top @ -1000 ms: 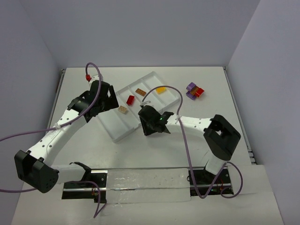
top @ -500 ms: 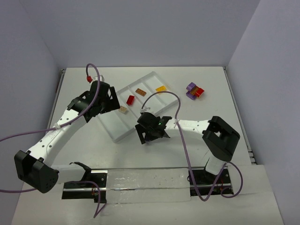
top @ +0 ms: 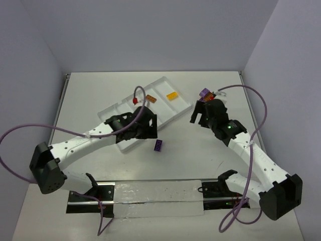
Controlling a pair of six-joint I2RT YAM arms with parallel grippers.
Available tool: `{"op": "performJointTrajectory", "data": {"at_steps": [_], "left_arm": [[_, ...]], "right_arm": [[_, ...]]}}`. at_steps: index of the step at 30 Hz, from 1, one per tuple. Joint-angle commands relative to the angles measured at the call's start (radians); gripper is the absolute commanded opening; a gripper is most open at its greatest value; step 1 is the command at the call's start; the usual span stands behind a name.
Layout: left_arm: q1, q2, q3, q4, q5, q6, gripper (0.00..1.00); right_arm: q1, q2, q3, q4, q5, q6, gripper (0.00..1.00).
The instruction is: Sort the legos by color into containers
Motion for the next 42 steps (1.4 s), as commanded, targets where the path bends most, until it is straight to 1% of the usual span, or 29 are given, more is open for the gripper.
{"op": "performJointTrajectory", "data": {"at_steps": [1, 2, 8, 14, 20, 23, 25, 28, 30, 33, 35, 37, 39, 40, 42], "left_arm": [[-0.071, 0.097, -0.011, 0.093, 0.033, 0.013, 0.87], [-0.088, 0.142, 0.003, 0.098, 0.039, 0.025, 0.86], [-0.154, 0.313, 0.075, 0.095, 0.018, 0.07, 0.84], [-0.154, 0.413, 0.101, 0.101, -0.015, 0.064, 0.84], [-0.152, 0.486, 0.141, 0.105, -0.047, 0.089, 0.82], [-0.141, 0.531, 0.166, 0.113, -0.047, 0.107, 0.79], [-0.136, 0.559, 0.18, 0.115, -0.049, 0.114, 0.74], [-0.131, 0.575, 0.187, 0.112, -0.067, 0.118, 0.67], [-0.128, 0.577, 0.188, 0.113, -0.068, 0.12, 0.65], [-0.126, 0.584, 0.2, 0.106, -0.072, 0.12, 0.5], [-0.126, 0.584, 0.217, 0.096, -0.078, 0.12, 0.36], [-0.126, 0.579, 0.228, 0.079, -0.085, 0.12, 0.26], [-0.125, 0.557, 0.255, 0.045, -0.095, 0.124, 0.08], [-0.124, 0.541, 0.269, 0.027, -0.099, 0.127, 0.01], [-0.116, 0.506, 0.293, 0.009, -0.1, 0.131, 0.0]], "right_arm": [[-0.161, -0.061, -0.007, -0.068, -0.015, -0.019, 0.99], [-0.209, -0.069, -0.001, -0.068, -0.027, -0.029, 0.99], [-0.293, -0.104, 0.033, -0.068, -0.058, -0.055, 1.0], [-0.297, -0.131, 0.003, -0.051, -0.108, -0.037, 1.0], [-0.295, -0.152, -0.028, -0.049, -0.118, -0.031, 0.99], [-0.295, -0.156, -0.034, -0.047, -0.126, -0.03, 1.0], [-0.297, -0.159, -0.04, -0.045, -0.118, -0.034, 1.0], [-0.297, -0.159, -0.043, -0.043, -0.12, -0.034, 1.0], [-0.297, -0.159, -0.049, -0.036, -0.127, -0.031, 1.0], [-0.297, -0.15, -0.057, -0.026, -0.129, -0.028, 1.0], [-0.297, -0.145, -0.055, -0.022, -0.136, -0.026, 1.0], [-0.297, -0.144, -0.051, -0.02, -0.133, -0.028, 0.99], [-0.296, -0.145, -0.045, -0.022, -0.13, -0.029, 0.99], [-0.297, -0.146, -0.042, -0.023, -0.128, -0.03, 0.99], [-0.297, -0.152, -0.039, -0.025, -0.125, -0.031, 0.99]]}}
